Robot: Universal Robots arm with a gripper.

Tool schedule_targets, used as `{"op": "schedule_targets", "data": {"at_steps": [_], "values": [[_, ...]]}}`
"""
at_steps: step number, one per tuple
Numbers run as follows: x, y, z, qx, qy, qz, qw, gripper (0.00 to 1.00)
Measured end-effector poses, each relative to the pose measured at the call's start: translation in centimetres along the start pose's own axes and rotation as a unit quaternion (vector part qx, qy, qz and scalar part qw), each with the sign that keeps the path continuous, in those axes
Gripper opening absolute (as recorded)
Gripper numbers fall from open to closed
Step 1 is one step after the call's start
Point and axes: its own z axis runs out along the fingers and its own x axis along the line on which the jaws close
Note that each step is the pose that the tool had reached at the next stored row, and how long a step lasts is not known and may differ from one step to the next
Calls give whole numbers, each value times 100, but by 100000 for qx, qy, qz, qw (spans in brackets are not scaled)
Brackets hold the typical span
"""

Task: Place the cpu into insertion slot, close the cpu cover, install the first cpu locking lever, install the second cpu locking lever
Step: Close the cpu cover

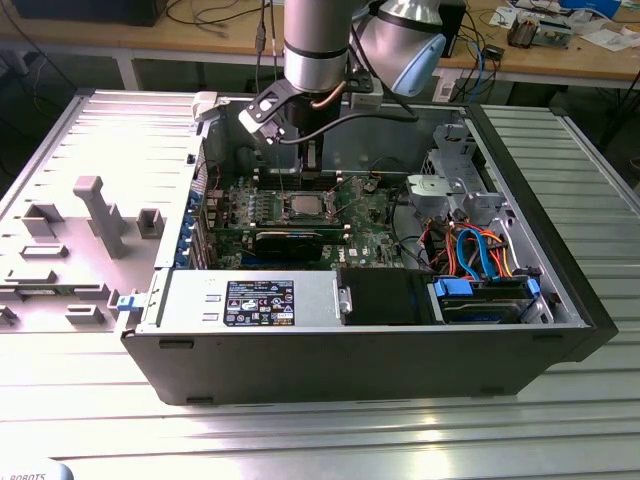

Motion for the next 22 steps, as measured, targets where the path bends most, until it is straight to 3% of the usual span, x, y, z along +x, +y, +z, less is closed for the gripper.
{"op": "schedule_targets", "data": {"at_steps": [10,22], "values": [[0,0,-15,4,-9,4,100000,11],[4,1,-149,3,-6,1,100000,11]]}}
